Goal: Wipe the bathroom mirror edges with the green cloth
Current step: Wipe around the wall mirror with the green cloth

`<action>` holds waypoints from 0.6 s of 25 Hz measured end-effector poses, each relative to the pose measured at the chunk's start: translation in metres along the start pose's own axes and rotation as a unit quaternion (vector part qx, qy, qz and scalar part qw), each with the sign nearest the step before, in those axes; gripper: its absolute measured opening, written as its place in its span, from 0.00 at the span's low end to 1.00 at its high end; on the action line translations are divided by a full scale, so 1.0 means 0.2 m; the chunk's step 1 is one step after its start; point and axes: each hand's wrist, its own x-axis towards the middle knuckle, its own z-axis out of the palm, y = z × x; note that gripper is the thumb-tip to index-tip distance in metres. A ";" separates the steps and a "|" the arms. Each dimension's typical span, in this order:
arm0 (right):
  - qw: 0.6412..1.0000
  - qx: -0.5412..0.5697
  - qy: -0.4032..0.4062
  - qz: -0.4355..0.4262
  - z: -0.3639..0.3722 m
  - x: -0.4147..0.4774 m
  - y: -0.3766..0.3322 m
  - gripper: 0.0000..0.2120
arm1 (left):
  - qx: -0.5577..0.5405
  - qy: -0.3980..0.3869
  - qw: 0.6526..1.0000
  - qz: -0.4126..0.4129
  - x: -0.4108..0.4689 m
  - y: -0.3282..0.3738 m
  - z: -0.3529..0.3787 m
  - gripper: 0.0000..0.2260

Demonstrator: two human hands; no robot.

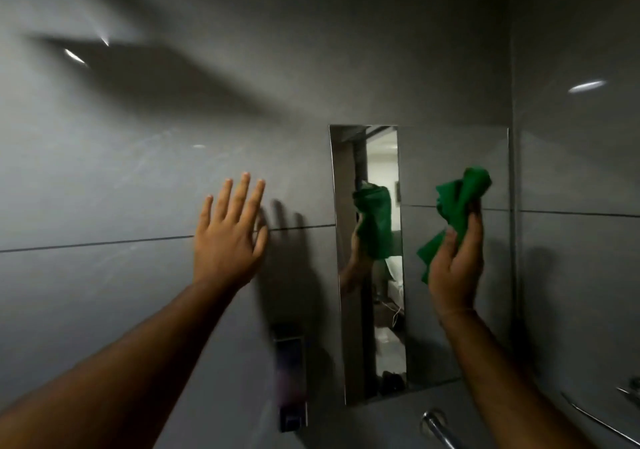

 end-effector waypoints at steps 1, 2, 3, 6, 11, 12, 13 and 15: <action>0.999 0.018 -0.012 -0.035 0.08 0.02 -0.15 0.24 | 0.000 0.023 1.000 -0.009 -0.02 -0.08 -0.07 0.33; 0.997 0.032 -0.026 -0.063 0.16 0.01 -0.30 0.24 | 0.003 0.033 0.999 -0.020 -0.05 -0.16 -0.14 0.33; 0.995 0.042 -0.044 -0.082 0.25 -0.01 -0.44 0.23 | 0.002 0.035 0.999 -0.032 -0.09 -0.23 -0.19 0.33; 0.989 0.031 -0.092 -0.112 0.48 -0.17 -0.78 0.23 | -0.017 0.025 0.997 -0.067 -0.24 -0.36 -0.28 0.33; 0.978 -0.032 -0.195 -0.063 0.59 -0.88 -0.90 0.29 | -0.049 -0.064 0.994 -0.073 -0.92 -0.43 -0.16 0.31; 0.972 -0.047 -0.227 -0.039 0.58 -1.07 -0.86 0.30 | -0.057 -0.088 0.992 -0.073 -1.13 -0.45 -0.10 0.31; 0.965 -0.060 -0.254 -0.024 0.56 -1.27 -0.81 0.30 | -0.060 -0.112 0.989 -0.070 -1.34 -0.45 -0.04 0.31; 0.948 -0.074 -0.309 0.019 0.45 -1.67 -0.70 0.28 | -0.078 -0.184 0.977 -0.071 -1.79 -0.43 0.03 0.30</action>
